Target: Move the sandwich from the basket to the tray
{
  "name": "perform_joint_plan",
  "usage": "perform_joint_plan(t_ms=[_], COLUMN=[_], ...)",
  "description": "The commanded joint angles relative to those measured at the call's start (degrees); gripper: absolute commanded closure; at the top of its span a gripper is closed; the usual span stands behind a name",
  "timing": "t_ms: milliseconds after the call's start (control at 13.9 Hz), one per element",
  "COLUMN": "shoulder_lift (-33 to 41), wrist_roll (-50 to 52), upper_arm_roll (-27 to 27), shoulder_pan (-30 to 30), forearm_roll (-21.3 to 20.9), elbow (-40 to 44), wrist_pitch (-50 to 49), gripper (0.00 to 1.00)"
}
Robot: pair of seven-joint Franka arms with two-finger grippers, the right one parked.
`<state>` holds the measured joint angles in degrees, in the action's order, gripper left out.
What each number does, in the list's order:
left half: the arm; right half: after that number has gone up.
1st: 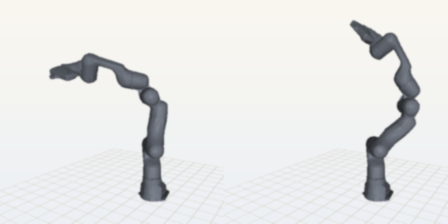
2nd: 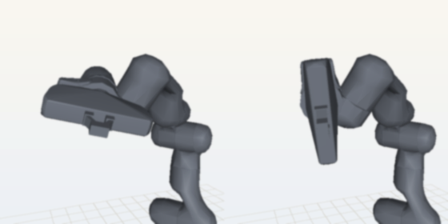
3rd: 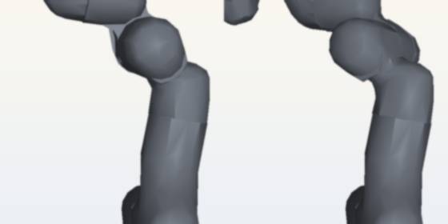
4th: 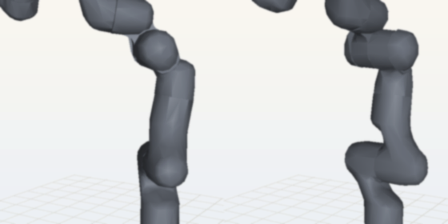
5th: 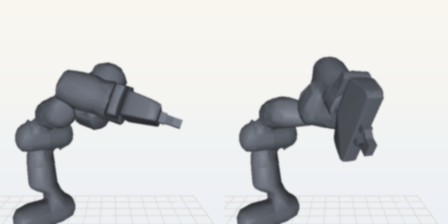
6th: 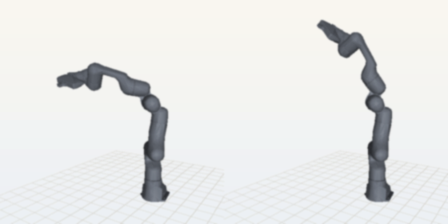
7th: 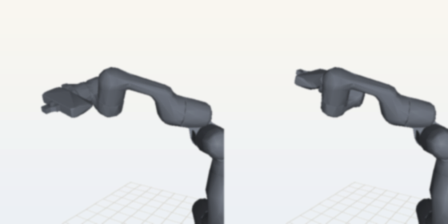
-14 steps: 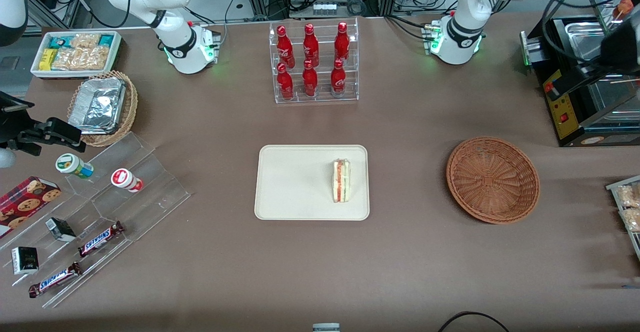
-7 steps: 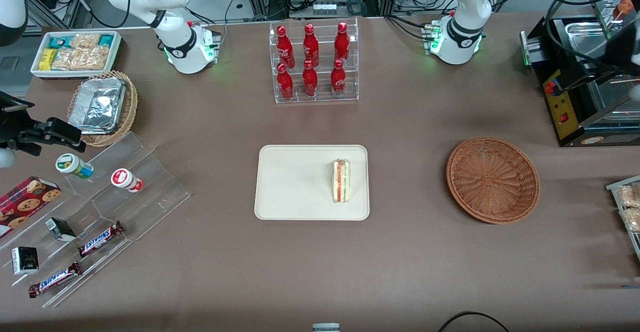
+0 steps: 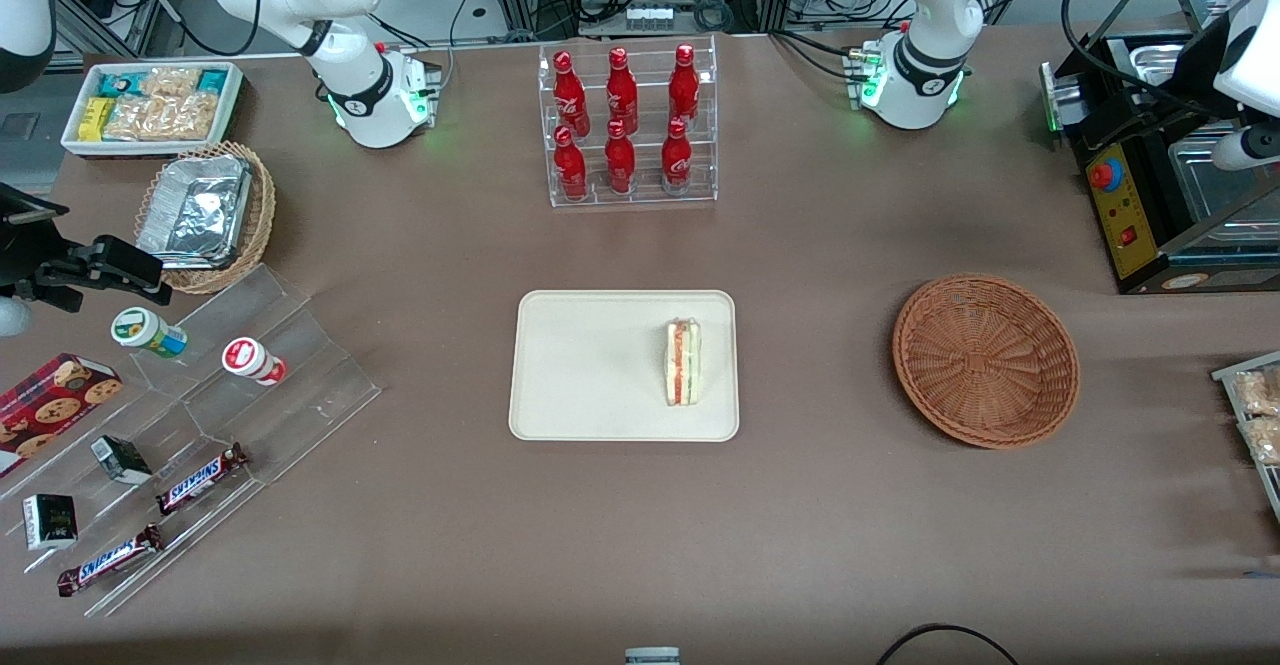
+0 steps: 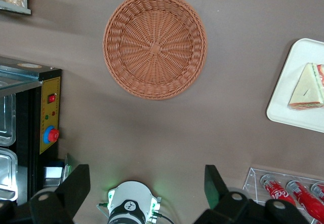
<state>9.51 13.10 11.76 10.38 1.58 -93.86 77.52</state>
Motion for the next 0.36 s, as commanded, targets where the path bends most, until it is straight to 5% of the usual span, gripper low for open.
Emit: perform_joint_plan(t_ms=[0,288], shoulder_lift=[1.0,0.4], wrist_roll=[-5.0,-7.2], upper_arm_roll=[0.3,0.1], shoulder_pan=[1.1,1.2], forearm_roll=[0.1,0.4], elbow=[-0.3,0.4], wrist_pitch=[-0.7,-0.8], gripper=[0.0,0.0])
